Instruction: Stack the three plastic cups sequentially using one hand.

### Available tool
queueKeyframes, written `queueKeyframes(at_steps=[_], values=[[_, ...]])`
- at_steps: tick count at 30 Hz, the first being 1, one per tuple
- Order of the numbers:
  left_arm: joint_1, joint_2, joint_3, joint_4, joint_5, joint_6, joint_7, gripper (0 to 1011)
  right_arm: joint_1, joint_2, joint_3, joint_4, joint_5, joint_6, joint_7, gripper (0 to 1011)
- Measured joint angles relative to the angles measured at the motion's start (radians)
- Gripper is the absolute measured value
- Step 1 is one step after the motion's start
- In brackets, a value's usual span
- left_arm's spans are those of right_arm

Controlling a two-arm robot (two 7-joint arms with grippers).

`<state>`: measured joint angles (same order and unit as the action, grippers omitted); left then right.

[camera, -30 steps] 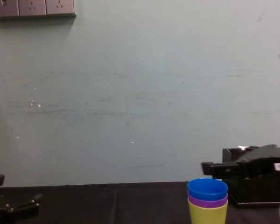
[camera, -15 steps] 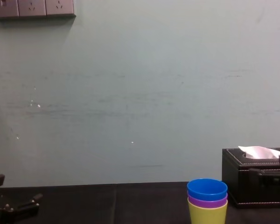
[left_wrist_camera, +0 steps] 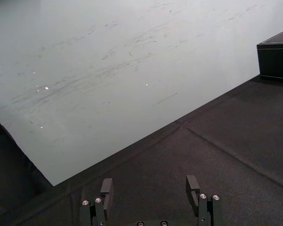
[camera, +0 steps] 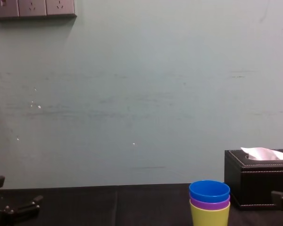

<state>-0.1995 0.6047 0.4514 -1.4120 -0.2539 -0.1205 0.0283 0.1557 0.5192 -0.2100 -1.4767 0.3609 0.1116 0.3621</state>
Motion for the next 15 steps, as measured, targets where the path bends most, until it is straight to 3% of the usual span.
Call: queueKeyframes(at_steps=[15], values=[[0.0,0.0,0.0,0.0,0.0,0.0,0.0,1010,-0.001,0.0,0.001,0.003,0.0,-0.002,0.003,1000]])
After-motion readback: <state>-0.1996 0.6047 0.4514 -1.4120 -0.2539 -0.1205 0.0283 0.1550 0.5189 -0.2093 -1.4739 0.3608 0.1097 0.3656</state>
